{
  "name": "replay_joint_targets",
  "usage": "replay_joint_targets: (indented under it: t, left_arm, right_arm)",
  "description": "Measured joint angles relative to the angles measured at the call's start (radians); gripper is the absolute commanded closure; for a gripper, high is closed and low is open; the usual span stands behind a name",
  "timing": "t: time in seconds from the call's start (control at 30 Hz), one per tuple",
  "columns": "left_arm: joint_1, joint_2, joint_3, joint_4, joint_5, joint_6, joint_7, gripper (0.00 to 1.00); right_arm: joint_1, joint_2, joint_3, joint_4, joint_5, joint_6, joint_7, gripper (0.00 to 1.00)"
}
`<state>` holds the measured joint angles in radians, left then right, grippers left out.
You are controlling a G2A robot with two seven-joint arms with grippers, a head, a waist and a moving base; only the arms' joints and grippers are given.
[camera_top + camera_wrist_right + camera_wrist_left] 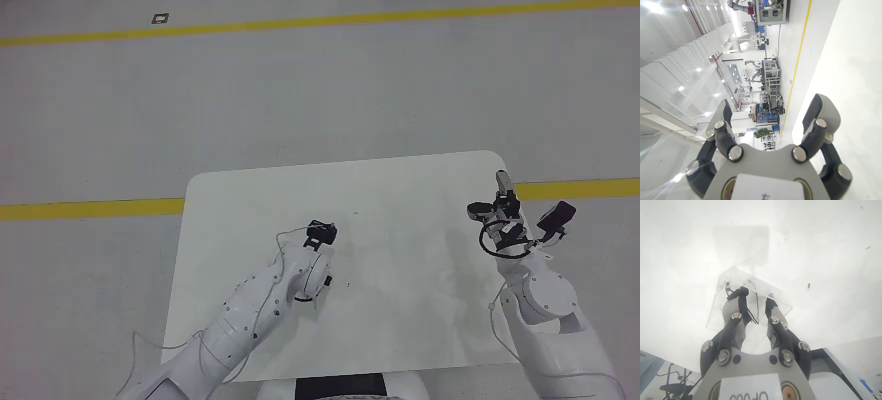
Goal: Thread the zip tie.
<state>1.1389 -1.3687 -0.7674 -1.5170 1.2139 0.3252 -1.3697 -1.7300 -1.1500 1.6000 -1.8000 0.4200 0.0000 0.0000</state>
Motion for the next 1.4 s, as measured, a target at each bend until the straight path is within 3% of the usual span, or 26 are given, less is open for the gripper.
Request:
replay_joint_targets:
  t: [0.37, 0.73, 1.4]
  left_arm:
    - [-0.012, -0.003, 0.004, 0.028, -0.024, -0.013, 0.004, 0.78]
    - [-0.018, -0.004, -0.003, 0.045, -0.057, -0.022, 0.023, 0.87]
    - [-0.038, -0.005, 0.004, 0.077, -0.086, -0.022, 0.008, 0.88]
  right_arm:
    - [0.0, 0.0, 0.0, 0.0, 0.0, 0.0, 0.0, 0.0]
    - [0.0, 0.0, 0.0, 0.0, 0.0, 0.0, 0.0, 0.0]
    - [0.0, 0.0, 0.0, 0.0, 0.0, 0.0, 0.0, 0.0]
